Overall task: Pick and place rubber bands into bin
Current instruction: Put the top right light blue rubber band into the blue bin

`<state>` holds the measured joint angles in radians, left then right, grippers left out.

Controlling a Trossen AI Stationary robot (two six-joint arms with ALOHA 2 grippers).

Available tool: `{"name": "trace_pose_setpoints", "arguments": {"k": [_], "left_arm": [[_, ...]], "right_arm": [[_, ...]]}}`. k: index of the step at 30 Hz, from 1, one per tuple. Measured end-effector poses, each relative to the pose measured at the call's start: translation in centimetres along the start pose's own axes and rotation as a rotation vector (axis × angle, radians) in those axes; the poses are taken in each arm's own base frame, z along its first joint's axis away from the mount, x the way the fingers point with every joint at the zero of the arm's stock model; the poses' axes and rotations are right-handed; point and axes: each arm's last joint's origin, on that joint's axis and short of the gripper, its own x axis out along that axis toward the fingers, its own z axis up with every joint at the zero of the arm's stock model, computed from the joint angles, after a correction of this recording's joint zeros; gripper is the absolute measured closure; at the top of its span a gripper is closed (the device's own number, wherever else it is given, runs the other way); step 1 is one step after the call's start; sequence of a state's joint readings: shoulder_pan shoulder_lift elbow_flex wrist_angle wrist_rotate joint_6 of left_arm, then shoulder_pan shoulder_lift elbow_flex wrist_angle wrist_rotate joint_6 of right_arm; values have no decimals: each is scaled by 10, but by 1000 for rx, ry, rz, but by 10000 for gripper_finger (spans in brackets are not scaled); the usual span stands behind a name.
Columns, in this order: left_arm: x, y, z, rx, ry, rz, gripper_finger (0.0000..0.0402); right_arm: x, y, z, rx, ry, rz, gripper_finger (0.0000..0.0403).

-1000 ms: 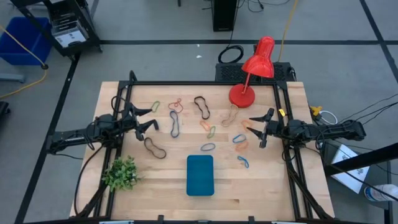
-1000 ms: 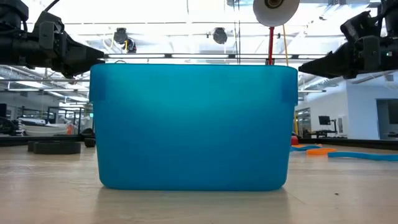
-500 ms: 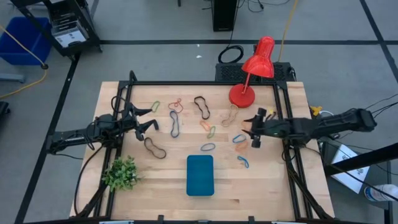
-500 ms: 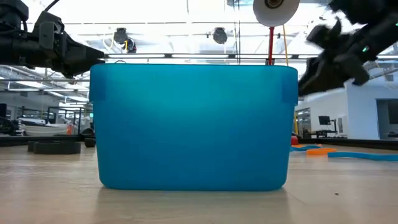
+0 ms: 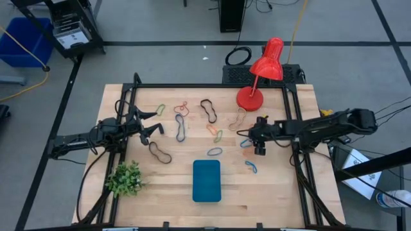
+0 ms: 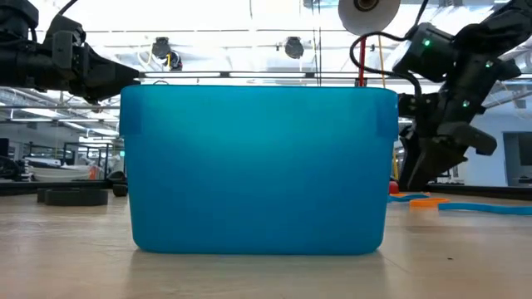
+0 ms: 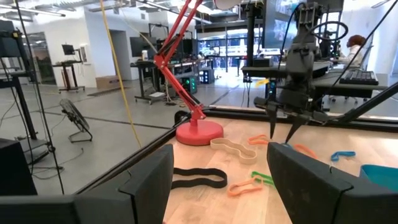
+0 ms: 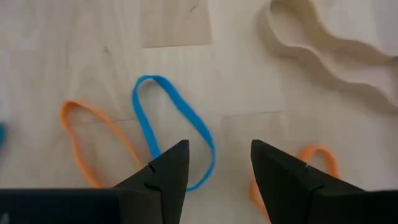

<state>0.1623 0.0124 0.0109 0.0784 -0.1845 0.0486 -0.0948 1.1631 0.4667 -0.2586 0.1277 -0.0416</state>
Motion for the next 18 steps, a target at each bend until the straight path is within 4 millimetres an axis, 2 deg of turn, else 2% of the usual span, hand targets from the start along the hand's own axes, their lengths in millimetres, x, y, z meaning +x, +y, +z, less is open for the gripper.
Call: {"name": "trace_pose_setpoints", "arguments": {"k": [18], "left_arm": [[0, 0, 0, 0, 1, 1, 135]], "right_arm": [[14, -4, -14, 41, 69, 61, 293]]}}
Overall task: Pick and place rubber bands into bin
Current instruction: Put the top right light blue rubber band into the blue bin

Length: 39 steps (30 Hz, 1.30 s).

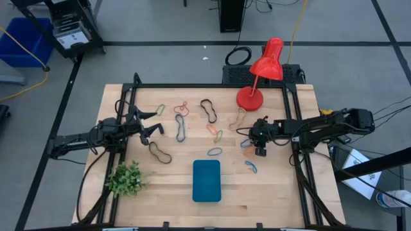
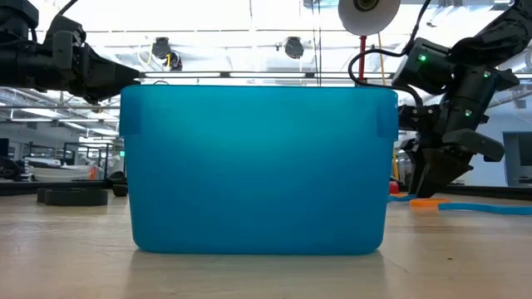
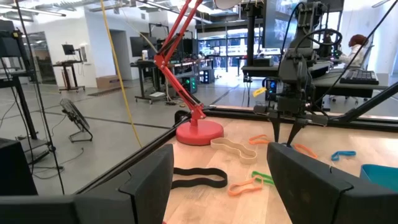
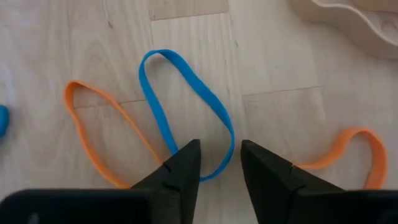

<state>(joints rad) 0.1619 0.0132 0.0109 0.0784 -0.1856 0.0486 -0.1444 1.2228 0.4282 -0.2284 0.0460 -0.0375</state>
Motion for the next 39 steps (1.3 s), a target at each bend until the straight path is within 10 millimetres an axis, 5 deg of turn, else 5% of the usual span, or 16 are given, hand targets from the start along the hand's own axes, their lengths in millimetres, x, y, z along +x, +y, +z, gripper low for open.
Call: {"name": "trace_pose_setpoints", "arguments": {"k": [10, 20, 31, 39], "left_arm": [[0, 0, 0, 0, 0, 1, 135], [0, 0, 0, 0, 0, 1, 135], [0, 1, 0, 2, 2, 32, 135], [0, 1, -2, 0, 24, 25, 135]], "right_arm": [[-1, 0, 3, -71, -40, -6, 397], [-24, -8, 19, -42, -211, -247, 401], [-75, 4, 63, -155, -862, -74, 402], [-89, 36, 101, -398, -769, 18, 402]]}}
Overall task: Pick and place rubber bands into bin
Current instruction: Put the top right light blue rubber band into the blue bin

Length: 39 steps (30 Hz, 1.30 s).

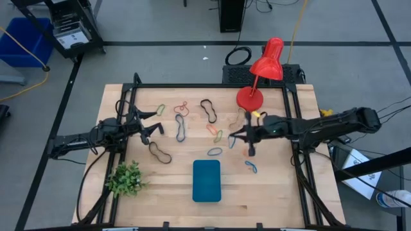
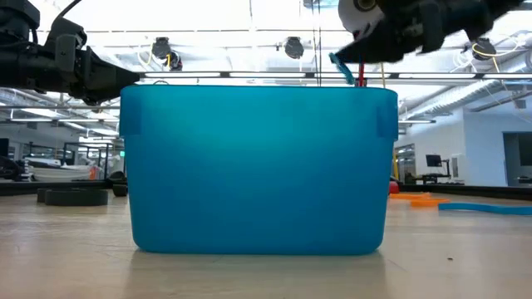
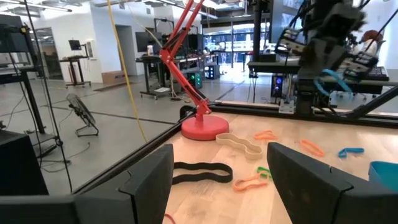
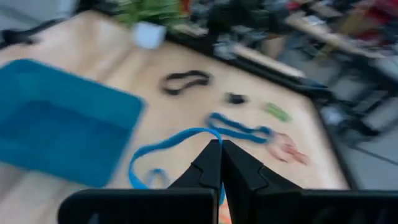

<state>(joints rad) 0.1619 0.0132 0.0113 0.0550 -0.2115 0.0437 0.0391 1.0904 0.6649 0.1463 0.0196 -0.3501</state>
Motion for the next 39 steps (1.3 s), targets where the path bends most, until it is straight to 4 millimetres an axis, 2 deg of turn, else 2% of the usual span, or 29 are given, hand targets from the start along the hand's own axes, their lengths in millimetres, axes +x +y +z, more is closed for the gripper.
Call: {"name": "trace_pose_setpoints", "arguments": {"k": [4, 7, 15, 22, 27, 33, 39], "left_arm": [[0, 0, 0, 0, 0, 0, 135], [0, 0, 0, 0, 0, 0, 135], [0, 0, 0, 1, 3, -1, 135], [0, 0, -1, 2, 10, -1, 135], [0, 0, -1, 3, 12, -1, 135], [0, 0, -1, 3, 14, -1, 135], [0, 0, -1, 3, 14, -1, 135]], "right_arm": [[18, 10, 20, -38, 15, 161, 402], [35, 18, 25, -69, 20, 219, 403], [83, 38, 15, -86, -56, 232, 403], [111, 64, 0, -5, -115, 385, 403], [128, 78, -18, 17, -83, 408, 403], [139, 82, -38, 57, -5, 416, 403], [138, 81, -37, 51, -9, 414, 400]]}}
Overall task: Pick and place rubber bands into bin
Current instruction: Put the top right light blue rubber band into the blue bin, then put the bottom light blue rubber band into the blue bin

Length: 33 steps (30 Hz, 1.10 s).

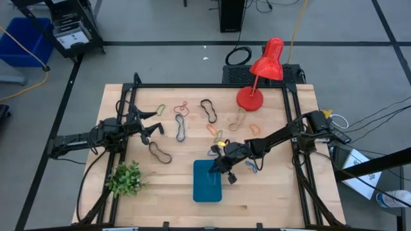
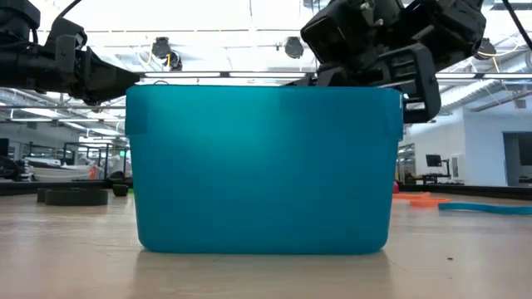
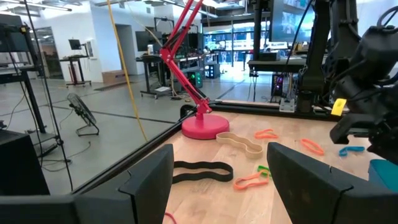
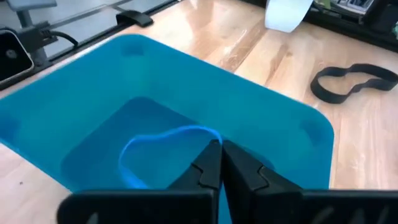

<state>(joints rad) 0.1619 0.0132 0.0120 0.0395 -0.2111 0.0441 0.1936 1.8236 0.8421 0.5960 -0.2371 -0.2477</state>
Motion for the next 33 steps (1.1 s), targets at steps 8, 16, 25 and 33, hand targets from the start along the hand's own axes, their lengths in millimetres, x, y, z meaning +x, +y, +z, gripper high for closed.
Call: {"name": "trace_pose_setpoints", "arguments": {"k": [8, 16, 25, 33], "left_arm": [[0, 0, 0, 0, 0, 0, 135], [0, 0, 0, 6, 0, 0, 135], [0, 0, 0, 6, 1, 0, 135], [0, 0, 0, 0, 1, 0, 135]], "right_arm": [[0, -1, 0, -1, -6, -3, 386], [0, -1, 0, 0, -5, -5, 385], [-1, -2, 1, 0, -6, -9, 367], [-13, -2, 15, 8, -22, -13, 284]]}}
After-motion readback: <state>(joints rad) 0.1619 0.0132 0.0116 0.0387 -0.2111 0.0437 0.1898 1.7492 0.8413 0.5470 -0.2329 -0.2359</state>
